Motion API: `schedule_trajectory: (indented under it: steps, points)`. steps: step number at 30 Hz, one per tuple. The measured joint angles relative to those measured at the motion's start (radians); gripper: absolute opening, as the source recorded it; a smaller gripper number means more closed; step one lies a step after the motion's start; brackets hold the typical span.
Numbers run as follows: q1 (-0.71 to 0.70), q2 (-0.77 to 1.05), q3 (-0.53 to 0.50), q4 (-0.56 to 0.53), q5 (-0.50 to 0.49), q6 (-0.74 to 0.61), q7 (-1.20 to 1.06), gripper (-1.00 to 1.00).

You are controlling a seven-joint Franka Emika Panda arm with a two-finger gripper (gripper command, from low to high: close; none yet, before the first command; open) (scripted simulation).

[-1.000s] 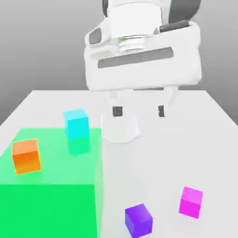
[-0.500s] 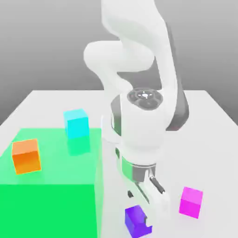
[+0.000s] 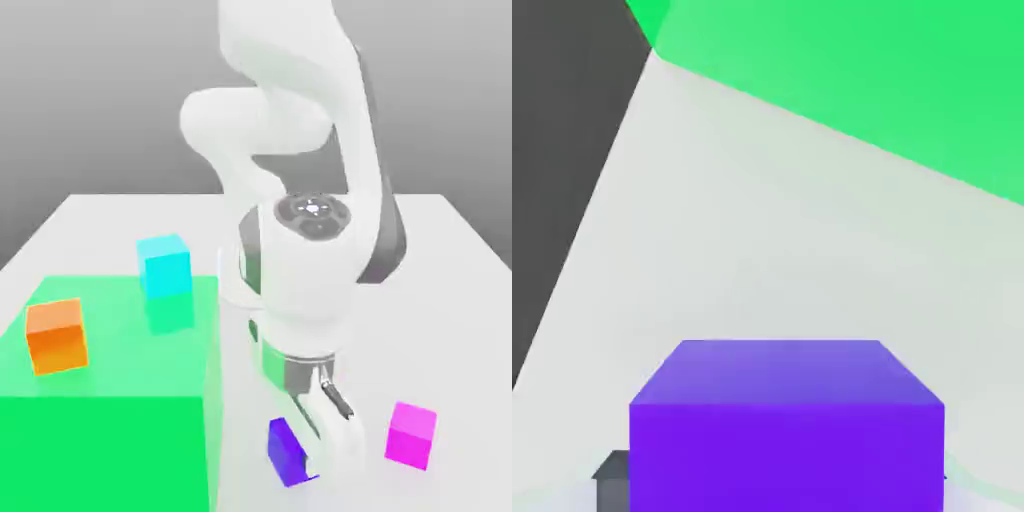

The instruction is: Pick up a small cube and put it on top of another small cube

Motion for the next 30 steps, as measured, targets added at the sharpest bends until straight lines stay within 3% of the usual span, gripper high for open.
schedule_trajectory:
  steps: [7, 21, 23, 26, 27, 30]
  points:
    - [-0.07, -0.249, -0.025, 0.058, 0.01, -0.24, -0.348, -1.0]
    - [-0.151, -0.753, -0.192, 0.002, -0.057, -0.746, -0.773, -1.0]
    - [-0.155, -0.768, -0.214, -0.037, -0.024, -0.746, -0.783, -1.0]
    - [-0.159, -0.74, -0.225, -0.121, -0.014, -0.643, -0.787, -1.0]
    - [-0.161, -0.728, -0.226, -0.147, -0.013, -0.606, -0.789, 1.0]
    - [-0.161, -0.728, -0.226, -0.147, -0.013, -0.606, -0.789, 1.0]
